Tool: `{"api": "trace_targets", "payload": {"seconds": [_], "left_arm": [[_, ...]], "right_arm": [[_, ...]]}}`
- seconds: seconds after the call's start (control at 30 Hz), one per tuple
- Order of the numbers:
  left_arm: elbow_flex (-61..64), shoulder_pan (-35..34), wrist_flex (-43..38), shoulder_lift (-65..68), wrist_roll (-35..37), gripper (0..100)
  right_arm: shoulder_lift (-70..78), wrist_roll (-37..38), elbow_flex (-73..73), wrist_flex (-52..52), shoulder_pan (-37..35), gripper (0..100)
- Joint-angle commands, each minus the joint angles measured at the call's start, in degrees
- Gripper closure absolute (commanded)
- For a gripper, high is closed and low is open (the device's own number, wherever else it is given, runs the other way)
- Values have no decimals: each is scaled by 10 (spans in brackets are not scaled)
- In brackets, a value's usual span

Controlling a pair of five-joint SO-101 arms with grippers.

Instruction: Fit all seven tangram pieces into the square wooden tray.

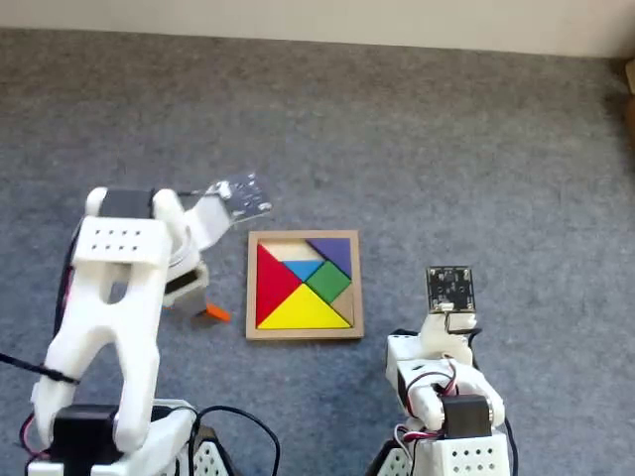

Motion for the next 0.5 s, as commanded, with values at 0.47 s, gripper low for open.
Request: {"api": "trace_targets", "payload": {"seconds": [0.47], "left_arm": [[170, -33, -252, 35, -56, 757]], "right_arm": [[-10, -1, 85, -18, 7, 992]]}}
